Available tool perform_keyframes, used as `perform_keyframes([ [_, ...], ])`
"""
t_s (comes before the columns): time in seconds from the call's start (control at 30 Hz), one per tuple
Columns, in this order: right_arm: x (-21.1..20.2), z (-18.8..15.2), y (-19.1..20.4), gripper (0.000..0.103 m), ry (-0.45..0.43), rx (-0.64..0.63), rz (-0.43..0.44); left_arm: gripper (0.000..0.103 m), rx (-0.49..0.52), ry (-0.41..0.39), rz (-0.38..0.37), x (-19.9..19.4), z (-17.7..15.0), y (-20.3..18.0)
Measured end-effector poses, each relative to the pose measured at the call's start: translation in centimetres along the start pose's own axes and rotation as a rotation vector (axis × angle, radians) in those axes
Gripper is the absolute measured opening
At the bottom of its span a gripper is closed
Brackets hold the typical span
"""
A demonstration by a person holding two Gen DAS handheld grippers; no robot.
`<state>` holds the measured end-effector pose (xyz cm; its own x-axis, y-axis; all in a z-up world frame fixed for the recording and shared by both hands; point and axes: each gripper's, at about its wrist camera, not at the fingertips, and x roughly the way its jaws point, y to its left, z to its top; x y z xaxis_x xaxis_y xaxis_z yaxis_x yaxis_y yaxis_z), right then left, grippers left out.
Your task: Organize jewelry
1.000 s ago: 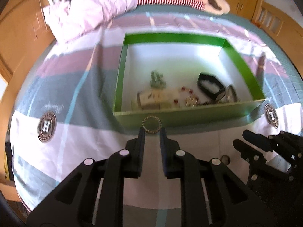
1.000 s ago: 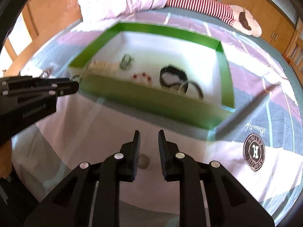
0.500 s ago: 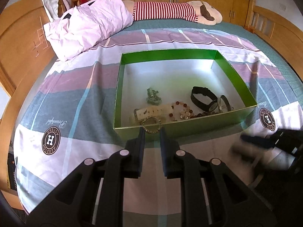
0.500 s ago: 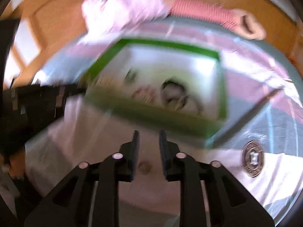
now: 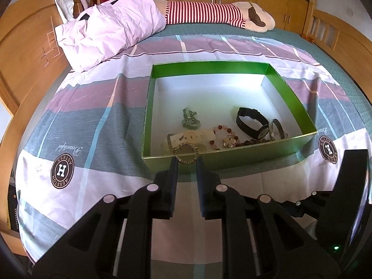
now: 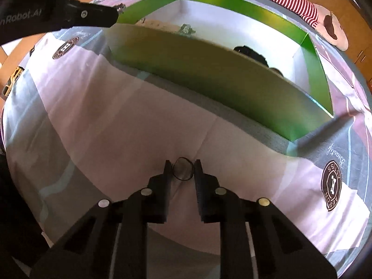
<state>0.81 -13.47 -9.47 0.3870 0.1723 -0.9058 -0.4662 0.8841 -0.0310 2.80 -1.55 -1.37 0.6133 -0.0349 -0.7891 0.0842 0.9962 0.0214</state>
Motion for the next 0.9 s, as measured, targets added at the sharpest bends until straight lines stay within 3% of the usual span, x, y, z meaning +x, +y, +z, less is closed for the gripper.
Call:
perform_keyframes([
  [0.13, -3.7, 1.6, -2.0, 0.019, -0.168, 0.058, 0.011, 0.016, -0.013, -0.030, -0.006, -0.5, 1.1, 0.4],
  [0.27, -6.9, 4.9, -6.0, 0.019, -0.319, 0.203, 0.000, 0.016, -0.041, -0.054, -0.052, -0.6, 3.7, 0.5],
  [0.37, -6.0, 6.7, -8.4, 0.019, -0.316, 0.280, 0.010, 0.016, -0.034, -0.065, -0.056, 0.2, 4.7, 0.4],
  [0.53, -2.6, 6.9, -9.3, 0.022, -0.275, 0.322, -0.021, 0.016, -0.031, 0.012, 0.015, 3.4, 5.2, 0.6],
  [0.57, -2.2, 6.6, -9.3, 0.032, -0.268, 0.329, -0.018, 0.017, -0.026, 0.012, 0.022, 3.5, 5.1, 0.6],
  [0.6, -2.2, 6.3, -9.2, 0.047, -0.266, 0.335, -0.011, 0.026, -0.016, 0.005, 0.034, 3.6, 5.1, 0.6],
  [0.63, -2.6, 6.0, -9.0, 0.054, -0.274, 0.343, -0.001, 0.043, -0.011, -0.002, 0.044, 3.4, 5.0, 0.6],
  [0.67, -3.0, 5.8, -8.9, 0.065, -0.290, 0.348, 0.005, 0.048, -0.011, -0.009, 0.049, 3.2, 4.9, 0.6],
  [0.77, -5.0, 4.9, -8.0, 0.084, -0.356, 0.345, 0.001, 0.058, -0.006, -0.030, 0.037, 2.0, 4.7, 0.7],
  [0.8, -5.4, 4.8, -7.8, 0.093, -0.376, 0.347, -0.006, 0.067, -0.006, -0.038, 0.025, 1.3, 4.5, 0.8],
  [0.9, -7.2, 3.6, -7.0, 0.102, -0.463, 0.365, -0.050, 0.077, -0.018, -0.060, 0.012, -0.1, 3.9, 1.0],
])
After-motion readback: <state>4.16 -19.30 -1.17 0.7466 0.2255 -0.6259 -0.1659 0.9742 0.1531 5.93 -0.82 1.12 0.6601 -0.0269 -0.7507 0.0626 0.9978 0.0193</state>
